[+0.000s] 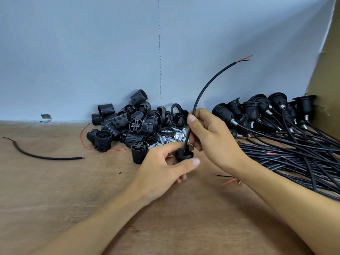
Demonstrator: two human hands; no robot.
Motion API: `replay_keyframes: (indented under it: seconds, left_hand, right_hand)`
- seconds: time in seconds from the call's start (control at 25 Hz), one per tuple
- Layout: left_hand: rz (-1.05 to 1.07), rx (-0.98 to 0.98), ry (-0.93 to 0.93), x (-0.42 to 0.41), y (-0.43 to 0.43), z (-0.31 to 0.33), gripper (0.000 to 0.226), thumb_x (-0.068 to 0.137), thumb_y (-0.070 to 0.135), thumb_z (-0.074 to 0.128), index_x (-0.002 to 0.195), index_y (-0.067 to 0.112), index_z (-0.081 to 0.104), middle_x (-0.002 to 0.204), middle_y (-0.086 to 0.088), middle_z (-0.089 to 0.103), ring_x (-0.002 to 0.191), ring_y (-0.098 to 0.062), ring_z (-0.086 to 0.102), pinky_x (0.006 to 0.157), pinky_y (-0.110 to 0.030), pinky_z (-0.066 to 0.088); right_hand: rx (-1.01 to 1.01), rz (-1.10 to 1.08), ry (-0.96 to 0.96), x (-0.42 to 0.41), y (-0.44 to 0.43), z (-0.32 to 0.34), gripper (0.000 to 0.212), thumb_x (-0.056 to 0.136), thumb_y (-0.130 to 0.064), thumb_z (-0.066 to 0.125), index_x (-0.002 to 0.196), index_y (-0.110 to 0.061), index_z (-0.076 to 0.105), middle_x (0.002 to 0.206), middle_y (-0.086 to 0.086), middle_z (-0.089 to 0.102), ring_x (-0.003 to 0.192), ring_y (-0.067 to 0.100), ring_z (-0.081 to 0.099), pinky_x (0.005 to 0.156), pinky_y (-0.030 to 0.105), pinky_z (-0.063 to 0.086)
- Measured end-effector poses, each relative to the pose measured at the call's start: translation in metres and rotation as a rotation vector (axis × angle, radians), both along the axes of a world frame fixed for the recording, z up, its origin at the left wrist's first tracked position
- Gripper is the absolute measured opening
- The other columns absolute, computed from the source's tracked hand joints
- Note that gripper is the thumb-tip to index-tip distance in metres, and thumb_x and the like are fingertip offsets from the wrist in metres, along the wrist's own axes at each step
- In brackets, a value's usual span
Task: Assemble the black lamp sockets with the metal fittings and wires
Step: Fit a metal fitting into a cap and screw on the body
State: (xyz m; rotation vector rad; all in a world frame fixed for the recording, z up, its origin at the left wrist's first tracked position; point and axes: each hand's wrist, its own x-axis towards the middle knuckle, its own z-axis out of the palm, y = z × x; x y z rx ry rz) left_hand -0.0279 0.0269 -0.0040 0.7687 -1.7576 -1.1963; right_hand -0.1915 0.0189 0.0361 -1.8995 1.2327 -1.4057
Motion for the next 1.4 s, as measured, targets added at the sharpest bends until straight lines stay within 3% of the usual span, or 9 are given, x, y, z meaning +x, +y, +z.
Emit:
replay_keyframes:
  seconds: [0.16, 0.28, 0.56, 0.76, 0.88, 0.96, 1.12, 1.28, 1.4]
  left_hand:
    - [0.059, 0.139, 0.075, 0.0, -0.003, 0.0, 0.045, 0.07, 0.034, 0.085, 0.112, 0.025, 0.07, 0.087, 0.004, 0.074, 0.059, -0.014, 0.06, 0.053, -0.024, 0.048]
    - [0.124, 0.177, 0.08, 0.0, -0.004, -0.001, 0.063, 0.057, 0.041, 0.089, 0.11, 0.019, 0.063, 0.089, -0.001, 0.076, 0.058, -0.013, 0.06, 0.052, -0.021, 0.046]
    - [0.047, 0.099, 0.045, 0.002, -0.004, -0.002, 0.022, 0.076, 0.035, 0.086, 0.089, 0.02, 0.078, 0.077, -0.006, 0.073, 0.067, -0.014, 0.061, 0.06, -0.025, 0.048]
    - [-0.067, 0.293, 0.284, -0.003, -0.002, 0.003, 0.049, 0.071, 0.026, 0.088, 0.114, 0.01, 0.073, 0.101, -0.017, 0.075, 0.07, -0.011, 0.061, 0.057, -0.021, 0.048]
    - [-0.117, 0.415, 0.368, -0.003, -0.003, 0.003, 0.05, 0.068, 0.015, 0.086, 0.114, 0.004, 0.068, 0.088, -0.01, 0.074, 0.065, -0.011, 0.057, 0.055, -0.021, 0.047]
    - [-0.136, 0.462, 0.386, -0.002, -0.005, 0.004, 0.047, 0.071, 0.015, 0.083, 0.113, 0.003, 0.066, 0.09, -0.011, 0.075, 0.066, -0.011, 0.059, 0.056, -0.021, 0.048]
    - [-0.109, 0.474, 0.441, 0.002, -0.01, 0.004, 0.035, 0.078, 0.017, 0.079, 0.109, 0.004, 0.068, 0.098, -0.016, 0.074, 0.069, -0.014, 0.065, 0.062, -0.023, 0.055]
    - [-0.024, 0.376, 0.427, 0.001, -0.013, 0.0, 0.033, 0.083, 0.005, 0.072, 0.116, 0.008, 0.069, 0.106, -0.013, 0.076, 0.092, -0.023, 0.073, 0.079, -0.028, 0.059]
    - [0.074, 0.253, 0.317, 0.001, -0.012, 0.001, 0.033, 0.093, 0.002, 0.066, 0.12, 0.021, 0.07, 0.116, 0.0, 0.076, 0.112, -0.015, 0.07, 0.096, -0.029, 0.053]
  right_hand:
    - [0.096, 0.06, -0.027, -0.002, -0.003, -0.002, 0.033, 0.105, -0.033, 0.046, 0.081, -0.011, 0.047, 0.058, -0.002, 0.056, 0.049, 0.011, 0.046, 0.051, 0.022, 0.04]
    - [0.111, 0.115, -0.021, 0.001, -0.003, -0.004, 0.034, 0.103, -0.034, 0.051, 0.074, -0.018, 0.046, 0.056, -0.005, 0.048, 0.05, 0.009, 0.04, 0.05, 0.019, 0.036]
    - [0.157, 0.121, 0.079, -0.004, -0.006, 0.002, 0.038, 0.099, -0.034, 0.057, 0.066, -0.019, 0.045, 0.06, -0.01, 0.037, 0.057, 0.007, 0.033, 0.058, 0.025, 0.03]
    - [0.352, 0.221, -0.041, -0.008, -0.005, 0.01, 0.039, 0.099, -0.027, 0.058, 0.061, -0.021, 0.05, 0.061, -0.006, 0.05, 0.05, 0.008, 0.036, 0.05, 0.017, 0.032]
    - [0.471, 0.263, -0.085, -0.008, -0.006, 0.009, 0.035, 0.099, -0.026, 0.057, 0.065, -0.02, 0.056, 0.063, -0.003, 0.038, 0.055, 0.011, 0.028, 0.052, 0.022, 0.027]
    - [0.505, 0.291, -0.081, -0.008, -0.007, 0.008, 0.026, 0.099, -0.025, 0.058, 0.074, -0.016, 0.061, 0.062, -0.004, 0.043, 0.055, 0.009, 0.033, 0.053, 0.022, 0.027]
    - [0.584, 0.39, -0.111, -0.008, -0.006, 0.008, 0.029, 0.1, -0.033, 0.055, 0.074, -0.024, 0.066, 0.066, -0.01, 0.053, 0.061, 0.007, 0.038, 0.055, 0.02, 0.032]
    - [0.403, 0.167, 0.074, -0.009, -0.006, 0.006, 0.041, 0.101, -0.054, 0.046, 0.082, -0.031, 0.075, 0.07, -0.017, 0.058, 0.065, 0.003, 0.047, 0.061, 0.021, 0.038]
    - [0.148, 0.048, 0.211, -0.004, -0.005, -0.002, 0.024, 0.1, -0.04, 0.054, 0.082, -0.034, 0.067, 0.08, -0.015, 0.062, 0.075, -0.003, 0.056, 0.072, 0.022, 0.043]
